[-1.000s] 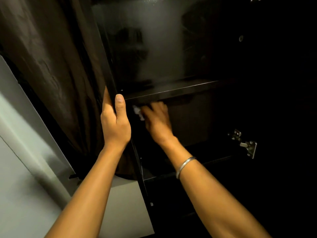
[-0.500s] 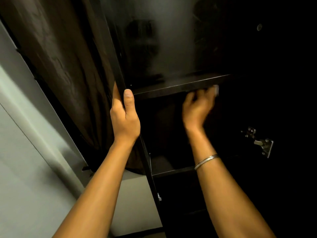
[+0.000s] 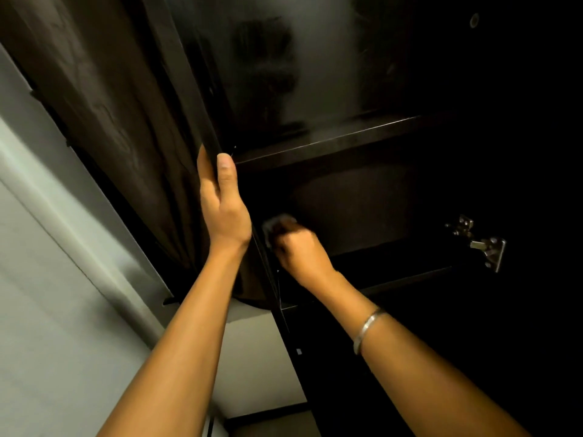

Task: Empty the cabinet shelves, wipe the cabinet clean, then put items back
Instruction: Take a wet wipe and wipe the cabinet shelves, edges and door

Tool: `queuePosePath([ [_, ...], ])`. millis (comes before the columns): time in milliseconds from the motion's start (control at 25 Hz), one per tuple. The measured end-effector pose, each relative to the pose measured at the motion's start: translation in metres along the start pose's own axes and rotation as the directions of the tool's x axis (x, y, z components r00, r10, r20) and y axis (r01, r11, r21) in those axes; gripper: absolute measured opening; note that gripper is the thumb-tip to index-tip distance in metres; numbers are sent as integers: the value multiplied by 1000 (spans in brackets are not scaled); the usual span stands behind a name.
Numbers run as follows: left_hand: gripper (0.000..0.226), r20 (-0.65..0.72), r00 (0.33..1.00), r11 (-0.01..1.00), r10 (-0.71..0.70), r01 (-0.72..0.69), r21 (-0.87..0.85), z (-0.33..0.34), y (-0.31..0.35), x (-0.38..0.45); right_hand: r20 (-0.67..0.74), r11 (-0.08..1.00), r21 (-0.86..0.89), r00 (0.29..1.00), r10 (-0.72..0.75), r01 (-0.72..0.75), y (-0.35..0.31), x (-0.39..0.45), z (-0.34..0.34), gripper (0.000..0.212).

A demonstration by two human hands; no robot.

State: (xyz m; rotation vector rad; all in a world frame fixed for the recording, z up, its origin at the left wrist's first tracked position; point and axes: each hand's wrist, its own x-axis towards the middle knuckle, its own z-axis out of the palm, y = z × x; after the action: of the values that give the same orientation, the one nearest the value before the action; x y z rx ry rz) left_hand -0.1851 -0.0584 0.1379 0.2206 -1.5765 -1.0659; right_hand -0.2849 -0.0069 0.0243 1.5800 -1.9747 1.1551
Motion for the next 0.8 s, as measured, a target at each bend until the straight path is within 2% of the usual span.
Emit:
queuePosePath([
  [80,51,3,1000,1000,-7,7,26,0,1,-1,290,983,-163,948,130,-85,5,-23,3,20],
  [120,52,10,1000,999,-16,15,29,-1,0,0,309,973,-194,933,183,-126,3,-24,1,19],
  [160,54,14,1000,999,-22,22,28,-2,0,0,234,970,-158,947,221,-187,1,-21,-3,17],
  [200,57,14,1000,999,-23,22,31,-3,0,0,100,959,-41,954,284,-282,-4,-13,-8,17],
  [240,57,16,1000,999,-25,24,36,-4,0,1,-70,911,194,921,383,-364,-13,-4,-15,19],
  [280,56,29,999,998,-34,33,44,-5,0,1,-163,771,509,836,523,-383,-22,7,-25,21],
  [320,54,45,998,998,-46,44,48,-5,0,0,-129,548,768,759,638,-330,-32,18,-34,23],
  [360,53,60,996,997,-60,58,42,-5,2,-1,-65,358,897,724,686,-259,-43,29,-42,24],
  [400,53,67,995,997,-68,66,36,-5,3,-2,-44,296,927,718,695,-229,-57,40,-49,24],
  [440,52,69,995,997,-65,63,34,-5,4,-2,-44,334,910,746,665,-244,-78,47,-56,21],
  [520,51,81,995,998,-61,60,21,-5,2,-2,-50,488,835,848,528,-255,-112,36,-59,15],
  [560,52,91,993,997,-77,77,2,-5,0,-1,-27,530,807,880,474,-260,-122,22,-57,21],
  [640,54,119,986,993,-114,118,-26,-6,0,-2,135,560,760,923,361,-330,-125,-24,-47,38],
  [720,59,167,978,991,-123,130,-33,-6,1,-2,327,648,593,878,348,-478,-115,-74,-37,57],
  [760,60,182,975,990,-127,137,-44,-6,0,-2,387,666,504,833,395,-550,-112,-87,-37,59],
  [800,62,178,976,989,-126,137,-53,-7,-3,0,405,649,487,809,425,-585,-113,-89,-41,56],
])
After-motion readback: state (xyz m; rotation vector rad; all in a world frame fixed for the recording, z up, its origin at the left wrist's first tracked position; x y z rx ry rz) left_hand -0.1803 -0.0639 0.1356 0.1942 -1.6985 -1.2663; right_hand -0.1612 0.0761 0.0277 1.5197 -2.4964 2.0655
